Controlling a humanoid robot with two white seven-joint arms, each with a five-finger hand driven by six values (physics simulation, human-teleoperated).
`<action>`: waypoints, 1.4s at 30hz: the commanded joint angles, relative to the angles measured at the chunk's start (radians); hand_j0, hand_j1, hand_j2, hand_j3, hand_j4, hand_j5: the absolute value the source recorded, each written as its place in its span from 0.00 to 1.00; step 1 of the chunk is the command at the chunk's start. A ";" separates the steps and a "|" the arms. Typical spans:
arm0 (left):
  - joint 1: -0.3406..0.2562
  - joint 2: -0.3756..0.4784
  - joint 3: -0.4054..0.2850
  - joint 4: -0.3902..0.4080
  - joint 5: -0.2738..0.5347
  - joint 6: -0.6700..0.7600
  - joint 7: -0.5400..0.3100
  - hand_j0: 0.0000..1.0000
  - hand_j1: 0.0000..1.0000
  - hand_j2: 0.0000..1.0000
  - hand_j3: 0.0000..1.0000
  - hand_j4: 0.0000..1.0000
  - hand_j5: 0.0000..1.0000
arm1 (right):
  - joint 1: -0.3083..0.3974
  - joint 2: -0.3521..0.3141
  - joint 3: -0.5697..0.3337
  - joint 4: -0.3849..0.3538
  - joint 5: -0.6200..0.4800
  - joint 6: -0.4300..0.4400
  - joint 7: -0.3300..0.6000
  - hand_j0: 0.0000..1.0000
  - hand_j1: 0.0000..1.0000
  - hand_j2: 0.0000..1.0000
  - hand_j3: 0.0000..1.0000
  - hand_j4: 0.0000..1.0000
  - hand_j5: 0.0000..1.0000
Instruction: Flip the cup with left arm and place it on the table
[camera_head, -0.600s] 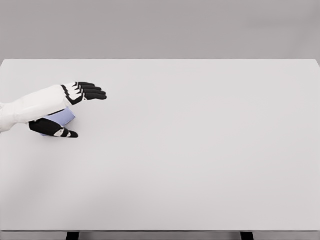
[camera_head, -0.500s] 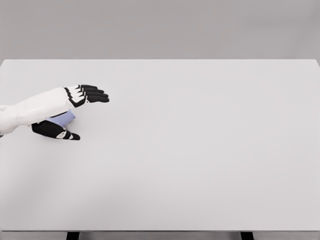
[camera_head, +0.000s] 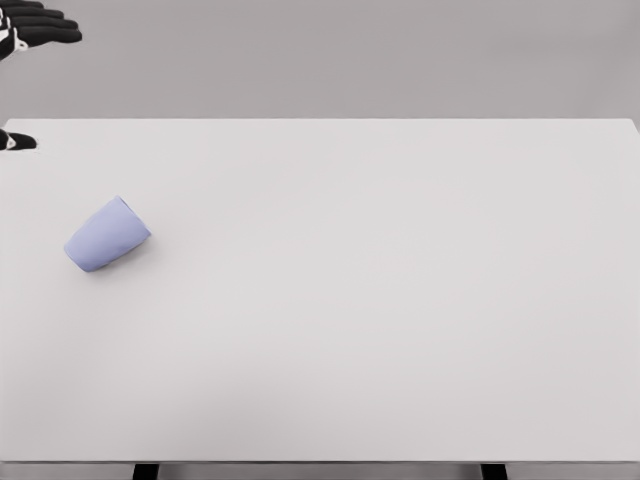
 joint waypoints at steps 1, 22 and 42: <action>0.000 0.148 -0.027 -0.015 -0.036 0.001 0.067 1.00 1.00 1.00 1.00 1.00 1.00 | 0.000 0.000 0.000 0.000 0.000 0.000 0.000 1.00 1.00 1.00 1.00 1.00 1.00; 0.042 -0.088 -0.196 -0.030 0.677 0.876 -0.110 1.00 1.00 1.00 1.00 1.00 1.00 | 0.002 0.000 0.000 0.000 0.000 0.000 0.000 1.00 1.00 1.00 1.00 1.00 1.00; 0.025 -0.328 -0.243 -0.029 0.392 1.129 0.070 0.99 0.99 0.99 0.99 0.99 0.99 | 0.000 0.000 0.000 0.000 0.000 0.000 0.000 1.00 1.00 1.00 1.00 1.00 1.00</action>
